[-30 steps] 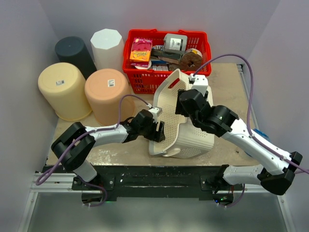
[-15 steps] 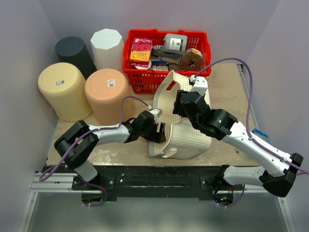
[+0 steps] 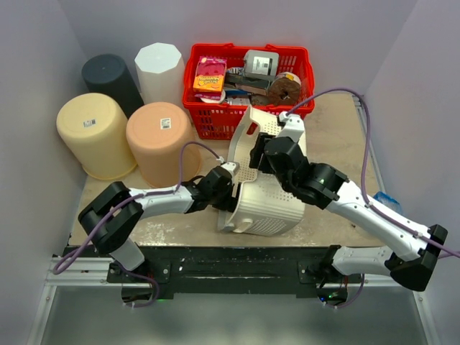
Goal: Turn the large container upside down
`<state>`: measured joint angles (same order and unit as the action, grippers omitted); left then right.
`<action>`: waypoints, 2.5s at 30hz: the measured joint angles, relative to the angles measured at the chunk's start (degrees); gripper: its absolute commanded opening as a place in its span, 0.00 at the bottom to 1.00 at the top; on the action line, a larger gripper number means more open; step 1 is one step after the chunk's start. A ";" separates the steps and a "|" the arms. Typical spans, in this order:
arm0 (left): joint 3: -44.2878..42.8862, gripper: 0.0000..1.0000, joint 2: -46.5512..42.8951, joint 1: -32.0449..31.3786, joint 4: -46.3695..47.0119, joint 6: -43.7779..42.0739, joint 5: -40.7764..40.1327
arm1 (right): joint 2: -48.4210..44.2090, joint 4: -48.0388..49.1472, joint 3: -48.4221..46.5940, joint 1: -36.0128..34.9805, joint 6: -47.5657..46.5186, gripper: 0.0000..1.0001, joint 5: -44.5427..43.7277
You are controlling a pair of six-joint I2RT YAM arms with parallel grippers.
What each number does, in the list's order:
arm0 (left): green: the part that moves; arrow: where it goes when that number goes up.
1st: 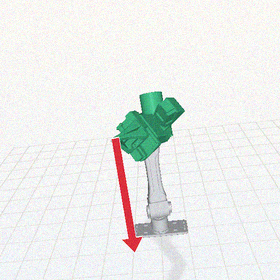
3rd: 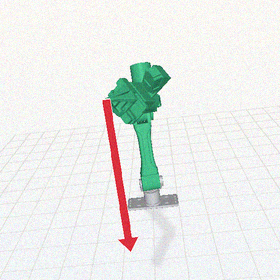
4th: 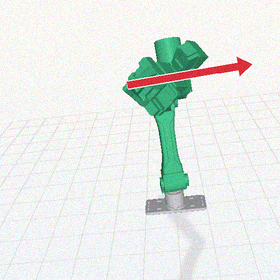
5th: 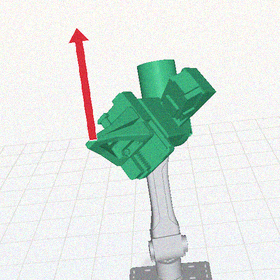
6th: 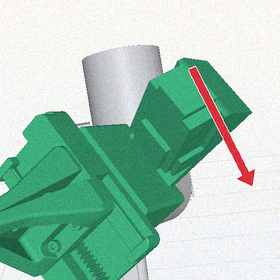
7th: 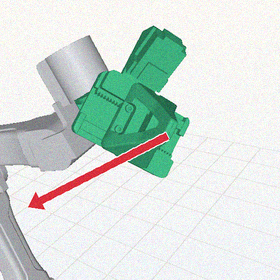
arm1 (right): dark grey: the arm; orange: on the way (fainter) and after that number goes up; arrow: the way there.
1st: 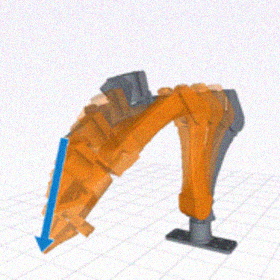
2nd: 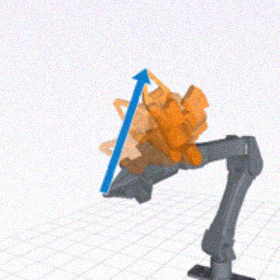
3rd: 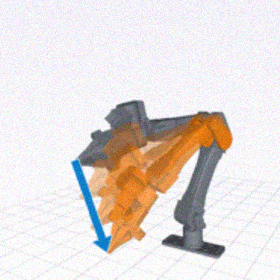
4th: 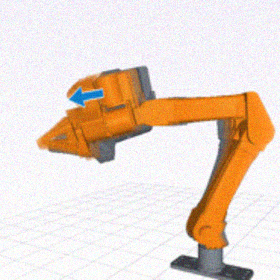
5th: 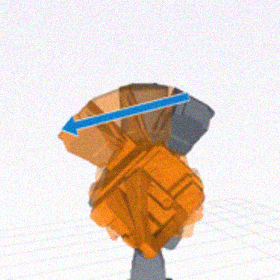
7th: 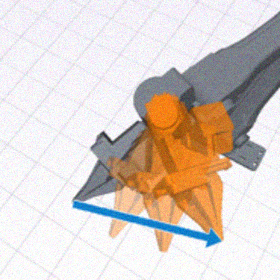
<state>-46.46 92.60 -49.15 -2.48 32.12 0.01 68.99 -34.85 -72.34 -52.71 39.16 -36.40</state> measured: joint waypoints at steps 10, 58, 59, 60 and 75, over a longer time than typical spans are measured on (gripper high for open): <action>-0.20 0.87 -8.35 -0.87 -6.97 -4.96 -8.22 | 2.69 5.55 1.42 -0.92 2.40 0.63 4.57; 6.12 0.71 -17.05 -1.09 -20.22 -4.66 -11.91 | -5.75 1.01 3.45 -0.92 3.04 0.67 8.96; 6.14 0.71 -16.11 -1.16 -19.85 -4.66 -11.78 | -5.95 1.01 3.63 -0.92 3.04 0.67 8.96; 6.14 0.70 -15.43 -1.22 -19.50 -4.66 -11.65 | -6.14 1.01 3.80 -0.92 3.04 0.67 8.96; 2.10 0.70 -4.76 -6.14 -12.33 -3.78 -7.43 | -6.80 2.29 5.22 -0.90 3.02 0.67 8.92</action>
<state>-44.36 87.83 -55.29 -14.81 28.34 -7.42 62.19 -32.56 -67.11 -53.60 42.17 -27.49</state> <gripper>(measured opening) 0.699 0.669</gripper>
